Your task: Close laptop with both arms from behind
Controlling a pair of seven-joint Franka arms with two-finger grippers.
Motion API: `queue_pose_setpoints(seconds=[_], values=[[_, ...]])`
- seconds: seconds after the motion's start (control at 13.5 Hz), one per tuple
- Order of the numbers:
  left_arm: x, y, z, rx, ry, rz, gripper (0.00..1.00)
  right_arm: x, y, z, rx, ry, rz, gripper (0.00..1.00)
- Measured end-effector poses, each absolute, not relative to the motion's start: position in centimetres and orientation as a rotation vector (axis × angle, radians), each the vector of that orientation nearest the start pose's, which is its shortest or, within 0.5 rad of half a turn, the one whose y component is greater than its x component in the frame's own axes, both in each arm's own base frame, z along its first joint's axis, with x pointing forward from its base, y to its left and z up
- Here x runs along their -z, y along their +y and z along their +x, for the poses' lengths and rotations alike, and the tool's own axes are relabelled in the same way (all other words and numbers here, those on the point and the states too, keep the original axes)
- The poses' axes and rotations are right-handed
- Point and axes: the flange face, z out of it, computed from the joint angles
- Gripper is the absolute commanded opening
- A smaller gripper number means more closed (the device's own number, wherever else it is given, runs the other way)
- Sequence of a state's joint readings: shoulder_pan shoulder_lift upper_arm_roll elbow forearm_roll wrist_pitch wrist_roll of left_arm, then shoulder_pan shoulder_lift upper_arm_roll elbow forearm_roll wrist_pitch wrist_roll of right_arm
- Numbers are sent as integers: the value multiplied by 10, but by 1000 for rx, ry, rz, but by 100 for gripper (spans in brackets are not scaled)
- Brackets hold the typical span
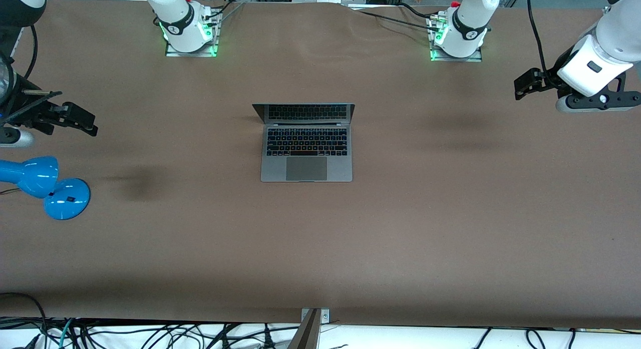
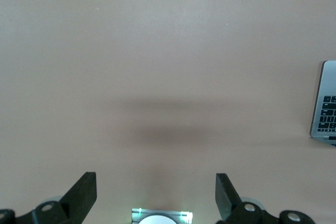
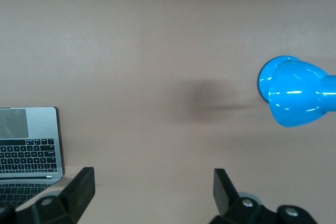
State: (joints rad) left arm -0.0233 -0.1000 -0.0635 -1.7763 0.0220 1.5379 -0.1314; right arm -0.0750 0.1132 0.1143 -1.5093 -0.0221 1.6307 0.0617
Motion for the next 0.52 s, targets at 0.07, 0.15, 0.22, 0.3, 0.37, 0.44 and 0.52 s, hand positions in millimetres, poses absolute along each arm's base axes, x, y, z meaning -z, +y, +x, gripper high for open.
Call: queue_pose_setpoints(seconds=[0.07,0.15,0.22,0.3,0.37,0.44,0.52], values=[[-579,-44,512,-199,-67,-3092,100,-594,17,594,15,34,-3150,100],[-580,-45,513,-187,-63,-3094,100,-594,17,594,15,35,-3150,100],[-581,-46,513,-181,-61,-3094,100,-594,17,594,15,35,-3150,100],[-582,-47,513,-174,-59,-3095,100,-594,17,594,15,35,-3150,100],[-583,-47,512,-170,-59,-3096,100,-594,17,594,15,35,-3150,100],[-584,-47,512,-167,-59,-3096,100,-594,17,594,15,35,-3150,100],[-584,-47,512,-164,-59,-3096,100,-594,17,594,15,35,-3150,100]])
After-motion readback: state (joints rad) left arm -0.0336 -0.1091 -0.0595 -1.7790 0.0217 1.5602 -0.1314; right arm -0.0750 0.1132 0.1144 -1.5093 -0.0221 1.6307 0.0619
